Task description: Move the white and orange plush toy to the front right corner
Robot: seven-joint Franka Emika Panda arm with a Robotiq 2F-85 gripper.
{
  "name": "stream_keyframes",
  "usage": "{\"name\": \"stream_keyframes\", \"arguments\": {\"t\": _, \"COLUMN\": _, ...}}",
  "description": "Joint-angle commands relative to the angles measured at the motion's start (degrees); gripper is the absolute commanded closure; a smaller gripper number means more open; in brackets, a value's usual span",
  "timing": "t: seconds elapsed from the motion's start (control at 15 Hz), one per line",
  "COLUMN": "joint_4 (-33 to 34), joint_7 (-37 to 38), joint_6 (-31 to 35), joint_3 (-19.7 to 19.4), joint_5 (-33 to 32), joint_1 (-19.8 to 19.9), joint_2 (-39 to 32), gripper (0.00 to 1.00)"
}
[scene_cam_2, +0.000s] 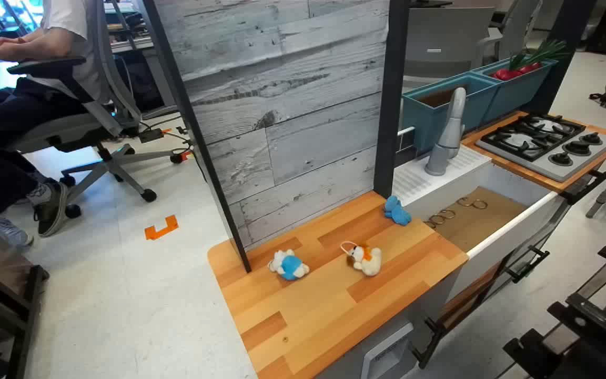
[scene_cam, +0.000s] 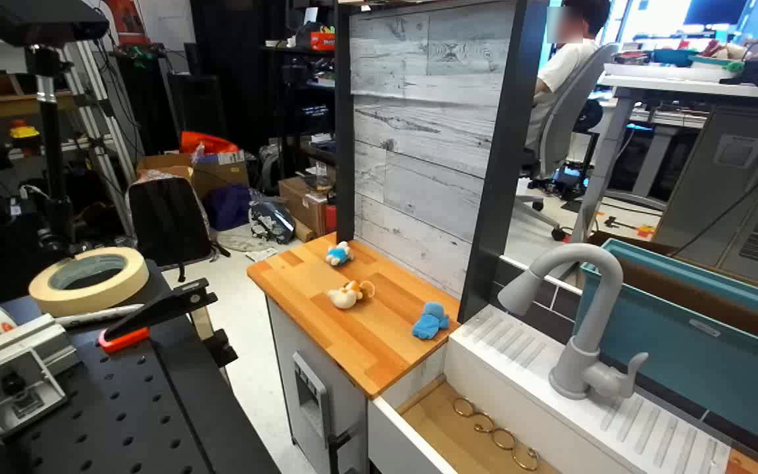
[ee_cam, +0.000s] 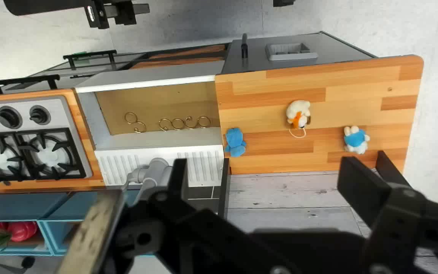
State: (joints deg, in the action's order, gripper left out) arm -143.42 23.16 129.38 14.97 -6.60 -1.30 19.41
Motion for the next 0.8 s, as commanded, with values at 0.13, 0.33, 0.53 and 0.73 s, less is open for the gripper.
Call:
{"name": "stream_keyframes", "arguments": {"t": 0.13, "joint_4": 0.1, "joint_7": 0.3, "joint_6": -0.2, "joint_3": -1.0, "joint_5": -0.4, "joint_1": -1.0, "joint_2": -0.1, "gripper": 0.00}}
{"name": "stream_keyframes", "arguments": {"t": 0.33, "joint_4": 0.1, "joint_7": 0.3, "joint_6": -0.2, "joint_3": -1.0, "joint_5": -0.4, "joint_1": -1.0, "joint_2": -0.1, "gripper": 0.00}}
{"name": "stream_keyframes", "arguments": {"t": 0.53, "joint_4": 0.5, "joint_7": 0.0, "joint_6": 0.5, "joint_3": -1.1, "joint_5": -0.3, "joint_1": -0.9, "joint_2": -1.3, "gripper": 0.00}}
{"name": "stream_keyframes", "arguments": {"t": 0.73, "joint_4": 1.6, "joint_7": 0.5, "joint_6": 3.3, "joint_3": -1.1, "joint_5": -1.1, "joint_1": -0.5, "joint_2": -5.2, "gripper": 0.00}}
